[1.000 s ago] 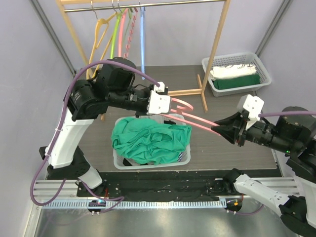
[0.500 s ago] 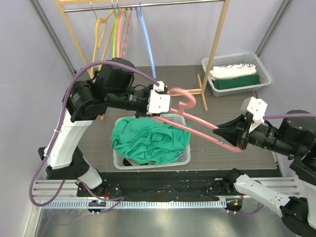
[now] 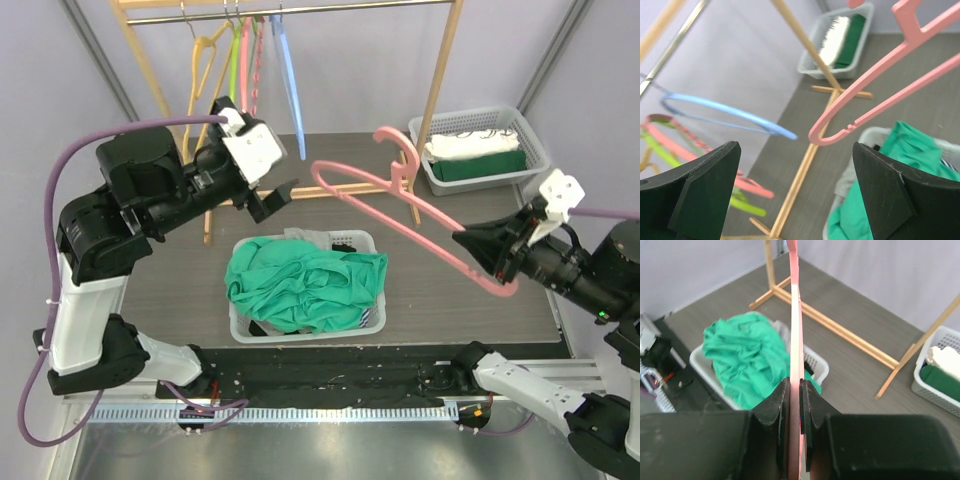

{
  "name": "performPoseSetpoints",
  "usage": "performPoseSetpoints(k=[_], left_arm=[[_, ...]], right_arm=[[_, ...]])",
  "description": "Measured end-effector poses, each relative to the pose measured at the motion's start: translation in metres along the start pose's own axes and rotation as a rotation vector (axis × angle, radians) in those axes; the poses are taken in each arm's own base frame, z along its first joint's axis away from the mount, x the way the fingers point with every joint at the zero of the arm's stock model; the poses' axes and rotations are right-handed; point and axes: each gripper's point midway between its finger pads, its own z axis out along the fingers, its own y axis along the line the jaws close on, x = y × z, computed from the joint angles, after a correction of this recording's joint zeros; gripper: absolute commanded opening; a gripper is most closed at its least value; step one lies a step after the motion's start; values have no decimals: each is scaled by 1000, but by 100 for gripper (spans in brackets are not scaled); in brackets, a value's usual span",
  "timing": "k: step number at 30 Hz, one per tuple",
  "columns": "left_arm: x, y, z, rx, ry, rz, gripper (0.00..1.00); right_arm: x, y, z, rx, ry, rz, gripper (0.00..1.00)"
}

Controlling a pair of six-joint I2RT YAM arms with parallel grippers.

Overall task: Remove the tank top from the hanger
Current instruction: Place the hanger at the clothesline.

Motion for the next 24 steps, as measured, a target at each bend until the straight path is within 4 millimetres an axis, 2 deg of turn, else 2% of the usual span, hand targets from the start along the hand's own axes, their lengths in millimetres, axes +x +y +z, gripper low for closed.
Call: performPoseSetpoints(k=[3, 7, 13, 15, 17, 21, 24], left_arm=[[-8, 24, -6, -120, -12, -2, 100], [-5, 47, -15, -240, 14, 29, 100], [6, 63, -34, -324, 69, 99, 100], [9, 69, -40, -355, 78, 113, 100], [11, 75, -44, -382, 88, 123, 100], [14, 82, -47, -421, 101, 118, 100], [18, 83, -46, -425, 114, 118, 100]], right_arm=[[-13, -16, 19, 73, -14, 23, 1], [-25, -41, 65, 174, 5, 45, 1], [-36, -75, 125, 307, -1, 45, 1], [-41, -83, 139, 341, -15, 45, 1], [-50, -89, 152, 360, -31, 46, 1], [-85, -100, 182, 388, -113, 53, 1], [-100, -104, 199, 391, -144, 58, 1]])
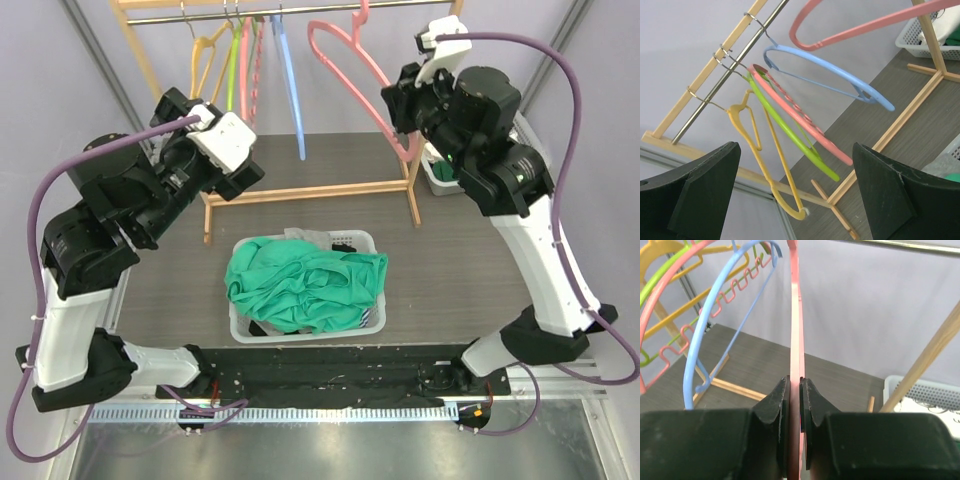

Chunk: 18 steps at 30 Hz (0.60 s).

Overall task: Remove the tank top from the hanger
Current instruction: Place the hanger at the clothesline.

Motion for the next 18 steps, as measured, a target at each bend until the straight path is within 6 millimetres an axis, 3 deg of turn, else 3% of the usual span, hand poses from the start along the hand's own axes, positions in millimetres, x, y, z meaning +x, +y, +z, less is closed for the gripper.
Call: performPoseSetpoints(k=[10, 18], left_arm=[[5, 2, -4, -5, 7, -2, 100], [6, 10, -12, -21, -2, -17, 100]], right_arm=[[-7, 4, 41, 14, -17, 13, 1], [-9, -19, 68, 47, -32, 56, 1]])
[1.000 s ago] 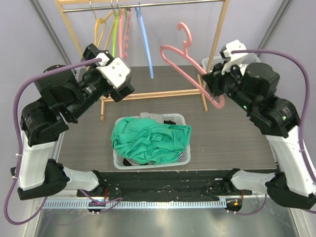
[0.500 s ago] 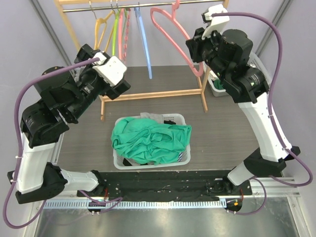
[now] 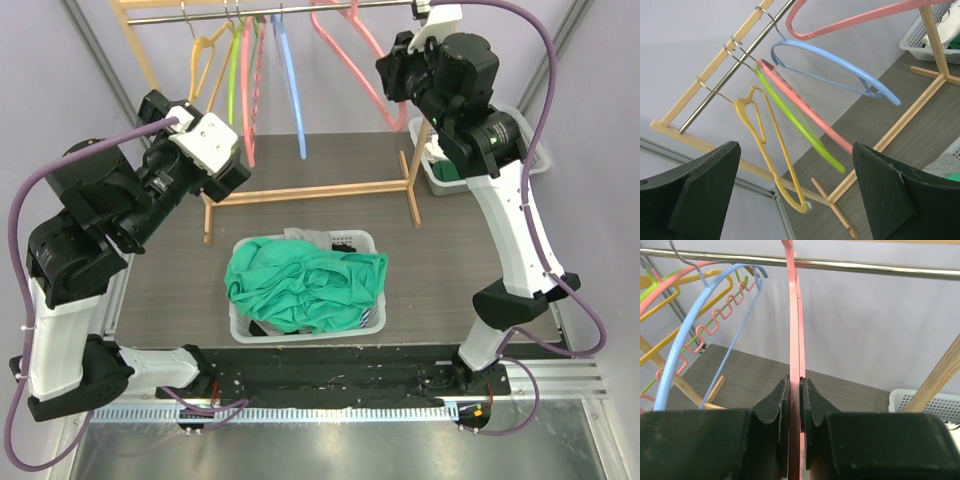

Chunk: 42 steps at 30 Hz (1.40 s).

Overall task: Remove the tank top from the hanger
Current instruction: Place the hanger at the clothesline.

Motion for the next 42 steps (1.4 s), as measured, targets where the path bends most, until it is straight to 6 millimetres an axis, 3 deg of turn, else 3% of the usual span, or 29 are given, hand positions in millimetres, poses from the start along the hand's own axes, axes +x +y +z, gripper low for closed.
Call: performPoseSetpoints(k=[7, 20, 31, 32, 34, 35, 38, 40, 42], left_arm=[[2, -1, 0, 9, 1, -35, 100], [4, -8, 2, 38, 2, -65, 99], [7, -11, 1, 56, 11, -93, 99], [8, -11, 2, 55, 13, -97, 99], [8, -11, 2, 56, 14, -105, 100], [9, -11, 2, 54, 16, -110, 100], [11, -10, 3, 45, 25, -132, 100], [13, -9, 3, 35, 34, -141, 100], [16, -7, 3, 17, 52, -157, 100]], right_arm=[[12, -11, 12, -9, 27, 52, 1], [35, -2, 18, -53, 91, 95, 1], [70, 7, 34, -87, 169, 113, 1], [70, 9, 34, -94, 171, 113, 7], [70, 14, 33, -107, 171, 112, 30], [70, 18, 33, -116, 170, 111, 57], [74, 28, 31, -140, 183, 108, 90], [78, 32, 28, -150, 195, 103, 100], [86, 33, 21, -153, 219, 94, 100]])
